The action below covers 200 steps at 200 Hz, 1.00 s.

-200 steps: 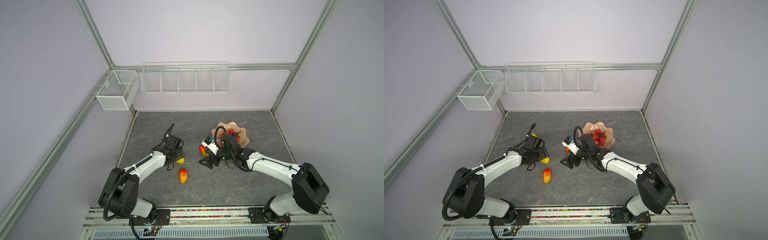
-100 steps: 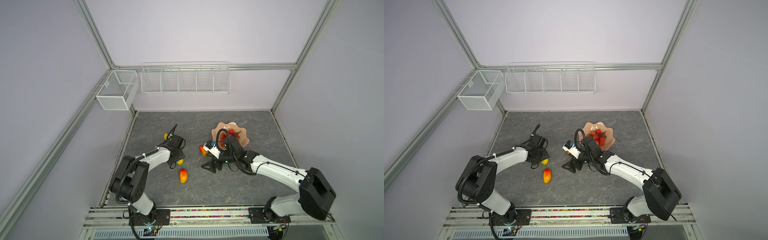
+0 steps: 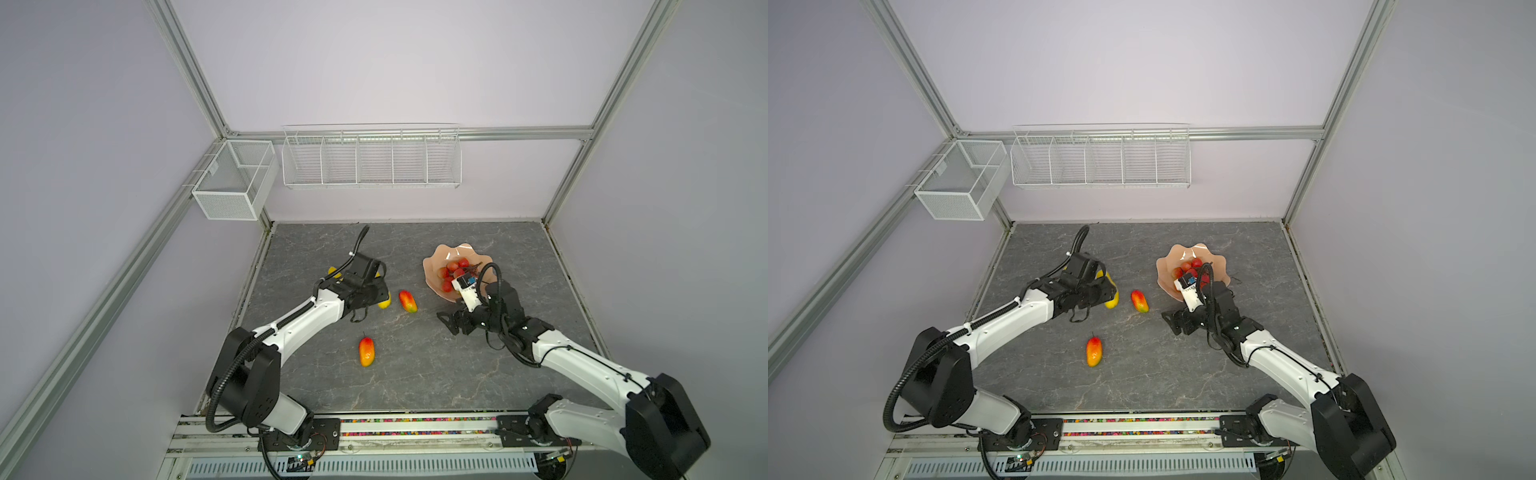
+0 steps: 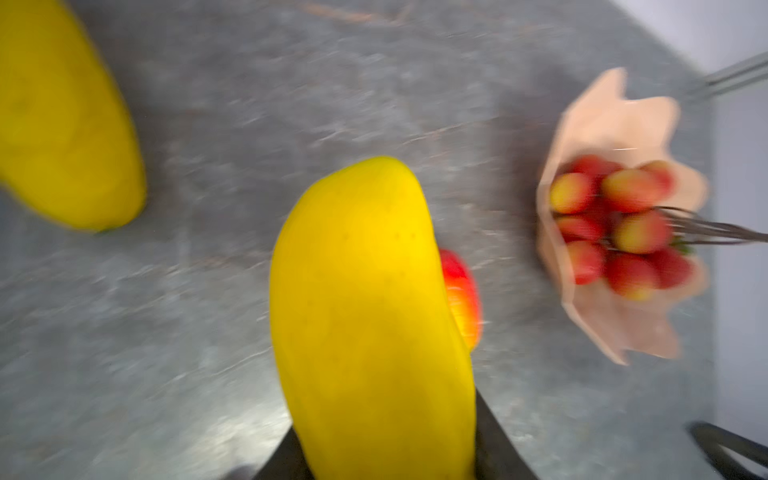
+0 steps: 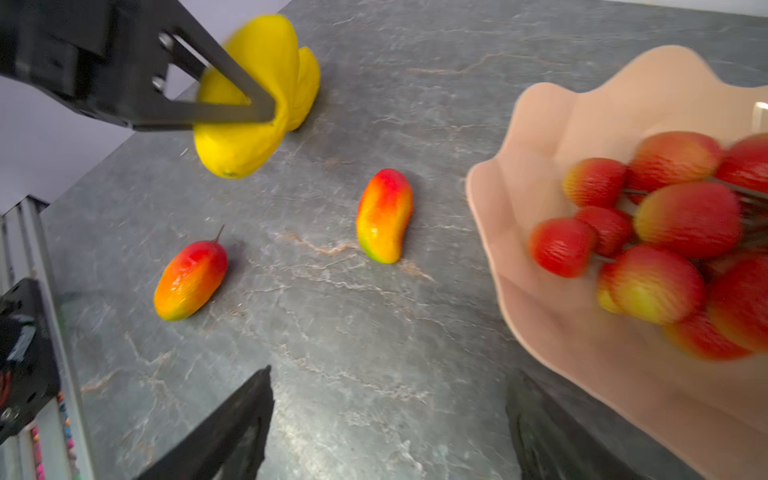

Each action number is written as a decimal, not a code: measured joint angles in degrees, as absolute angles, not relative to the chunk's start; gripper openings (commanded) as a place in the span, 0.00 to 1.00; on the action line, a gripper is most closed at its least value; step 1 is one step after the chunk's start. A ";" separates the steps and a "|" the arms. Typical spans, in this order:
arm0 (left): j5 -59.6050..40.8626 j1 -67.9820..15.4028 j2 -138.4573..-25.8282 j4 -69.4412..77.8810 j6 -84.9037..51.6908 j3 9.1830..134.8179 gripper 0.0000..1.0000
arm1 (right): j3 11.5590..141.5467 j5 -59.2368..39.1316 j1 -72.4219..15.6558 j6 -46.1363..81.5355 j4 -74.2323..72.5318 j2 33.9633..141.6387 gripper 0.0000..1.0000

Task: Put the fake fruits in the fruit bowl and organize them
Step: 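Carry the yellow fruit to the bowl with the left gripper and release it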

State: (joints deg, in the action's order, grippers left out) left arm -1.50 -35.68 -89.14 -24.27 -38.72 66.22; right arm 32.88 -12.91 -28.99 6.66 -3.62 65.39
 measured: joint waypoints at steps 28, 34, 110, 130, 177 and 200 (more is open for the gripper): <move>-5.50 -39.16 -101.38 -24.32 -32.64 84.99 0.40 | 28.62 -11.25 -24.25 11.27 -6.17 59.79 0.89; -6.04 -39.59 -104.09 -24.82 -31.51 88.31 0.39 | 28.01 -11.05 -23.18 12.05 -6.52 58.87 0.89; -5.69 -43.90 -133.82 -40.10 -20.38 121.32 0.39 | 25.91 -9.41 -19.25 16.10 -8.67 54.61 0.89; -4.54 -44.40 -135.92 -42.17 -19.68 123.50 0.40 | 25.91 -9.45 -19.20 16.32 -8.93 55.00 0.89; -3.90 -44.27 -137.12 -43.00 -18.87 125.47 0.47 | 25.91 -9.47 -19.20 16.53 -8.91 55.44 0.89; -3.90 -44.27 -137.23 -43.13 -18.74 125.49 0.53 | 25.91 -9.45 -19.20 16.53 -8.91 55.44 0.89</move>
State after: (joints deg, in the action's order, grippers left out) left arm -3.90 -44.27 -137.23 -43.13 -18.74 125.49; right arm 25.91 -9.45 -19.20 16.53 -8.91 55.44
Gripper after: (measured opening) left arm 0.501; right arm 0.886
